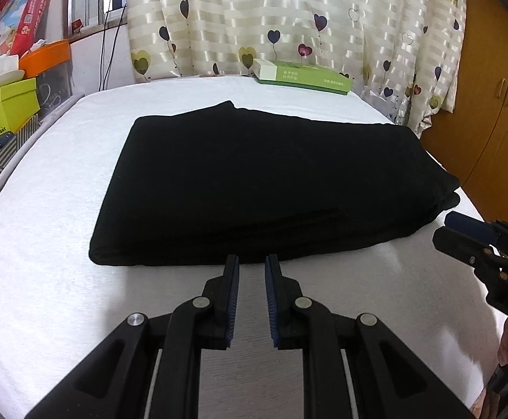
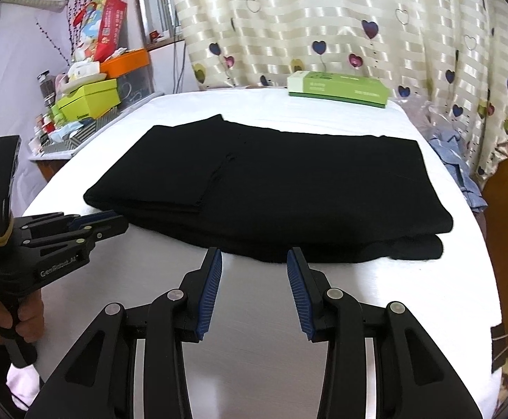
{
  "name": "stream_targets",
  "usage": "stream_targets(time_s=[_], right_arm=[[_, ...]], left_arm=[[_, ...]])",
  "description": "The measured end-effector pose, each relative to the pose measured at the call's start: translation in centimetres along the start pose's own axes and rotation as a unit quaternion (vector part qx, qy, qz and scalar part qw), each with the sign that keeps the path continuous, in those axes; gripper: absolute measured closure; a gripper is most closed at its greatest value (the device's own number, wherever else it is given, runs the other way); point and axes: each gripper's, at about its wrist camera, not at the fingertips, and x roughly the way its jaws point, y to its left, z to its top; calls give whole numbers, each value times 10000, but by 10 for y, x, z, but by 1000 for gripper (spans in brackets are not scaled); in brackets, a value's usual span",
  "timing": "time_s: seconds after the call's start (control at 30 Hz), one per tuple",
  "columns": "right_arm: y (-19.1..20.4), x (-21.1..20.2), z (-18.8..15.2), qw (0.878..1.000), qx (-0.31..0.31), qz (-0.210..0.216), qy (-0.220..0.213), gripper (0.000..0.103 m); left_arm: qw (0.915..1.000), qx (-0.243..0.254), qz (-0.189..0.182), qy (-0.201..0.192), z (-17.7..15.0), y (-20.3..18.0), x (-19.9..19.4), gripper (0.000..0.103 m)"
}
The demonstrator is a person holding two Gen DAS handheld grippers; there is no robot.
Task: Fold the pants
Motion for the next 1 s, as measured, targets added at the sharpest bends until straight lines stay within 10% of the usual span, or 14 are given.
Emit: stream_targets(time_s=[1.0], right_arm=[[-97, -5, -19, 9882, 1504, -214, 212, 51]], left_arm=[[9986, 270, 244, -391, 24, -13, -2, 86]])
